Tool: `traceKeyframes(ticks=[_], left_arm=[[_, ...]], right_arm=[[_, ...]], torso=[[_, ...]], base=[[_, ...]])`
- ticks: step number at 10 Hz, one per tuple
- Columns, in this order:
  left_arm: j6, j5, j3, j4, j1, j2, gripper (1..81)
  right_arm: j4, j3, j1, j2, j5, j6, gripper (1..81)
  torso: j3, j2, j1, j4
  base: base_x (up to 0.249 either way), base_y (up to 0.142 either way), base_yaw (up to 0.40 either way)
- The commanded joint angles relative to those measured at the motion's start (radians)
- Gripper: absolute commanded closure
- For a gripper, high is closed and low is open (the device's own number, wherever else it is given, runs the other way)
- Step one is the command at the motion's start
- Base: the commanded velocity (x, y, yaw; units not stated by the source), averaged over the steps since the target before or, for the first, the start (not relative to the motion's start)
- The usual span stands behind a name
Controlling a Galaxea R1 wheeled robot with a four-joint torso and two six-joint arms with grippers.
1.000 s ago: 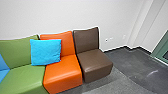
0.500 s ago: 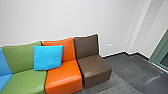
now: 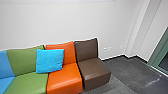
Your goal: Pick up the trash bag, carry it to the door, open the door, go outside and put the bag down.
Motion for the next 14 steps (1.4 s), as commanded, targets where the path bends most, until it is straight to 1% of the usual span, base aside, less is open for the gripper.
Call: traceKeyframes(ticks=[1, 2, 4, 5, 6, 9, 11, 12, 14], left_arm=[[0.072, 0.001, -0.101, -0.012, 0.027, 0.058, 81.1], [0.092, -0.012, -0.14, -0.014, 0.047, 0.089, 81.1], [0.099, -0.019, -0.19, -0.012, 0.082, 0.136, 81.1], [0.109, -0.039, -0.221, -0.011, 0.095, 0.164, 81.1], [0.112, -0.039, -0.242, -0.009, 0.099, 0.182, 81.1], [0.112, -0.039, -0.28, -0.008, 0.101, 0.211, 81.1], [0.114, -0.039, -0.297, -0.006, 0.101, 0.222, 81.1], [0.12, -0.039, -0.318, -0.008, 0.101, 0.233, 81.1], [0.12, -0.039, -0.388, -0.008, 0.101, 0.266, 81.1]], right_arm=[[-0.039, -0.047, 0.032, 0.014, -0.082, -0.005, 1.0], [-0.039, -0.071, 0.024, 0.031, -0.083, -0.005, 1.0], [-0.038, -0.122, 0.001, 0.064, -0.083, -0.005, 1.0], [-0.041, -0.156, -0.01, 0.091, -0.082, -0.006, 1.0], [-0.041, -0.176, -0.013, 0.107, -0.082, -0.006, 1.0], [-0.049, -0.193, -0.019, 0.127, -0.083, -0.006, 1.0], [-0.052, -0.211, -0.02, 0.139, -0.083, -0.005, 1.0], [-0.052, -0.227, -0.02, 0.149, -0.083, -0.005, 1.0], [-0.052, -0.256, -0.022, 0.169, -0.083, -0.006, 1.0]], torso=[[0.0, 0.098, -0.064, 0.0], [0.006, 0.132, -0.085, 0.0], [0.01, 0.205, -0.134, 0.0], [0.011, 0.245, -0.159, 0.0], [0.083, 0.277, -0.18, 0.0], [0.156, 0.367, -0.237, 0.0], [0.225, 0.434, -0.281, 0.0], [0.263, 0.471, -0.306, 0.0], [0.337, 0.543, -0.353, 0.0]], base=[[0.0, 0.0, 0.0], [0.0, 0.0, 0.0], [0.0, 0.0, 0.0], [0.0, 0.0, 0.0], [0.0, 0.0, 0.0], [0.0, 0.0, 0.0], [0.0, 0.0, 0.0], [0.0, 0.0, 0.0], [0.0, 0.0, 0.0]])
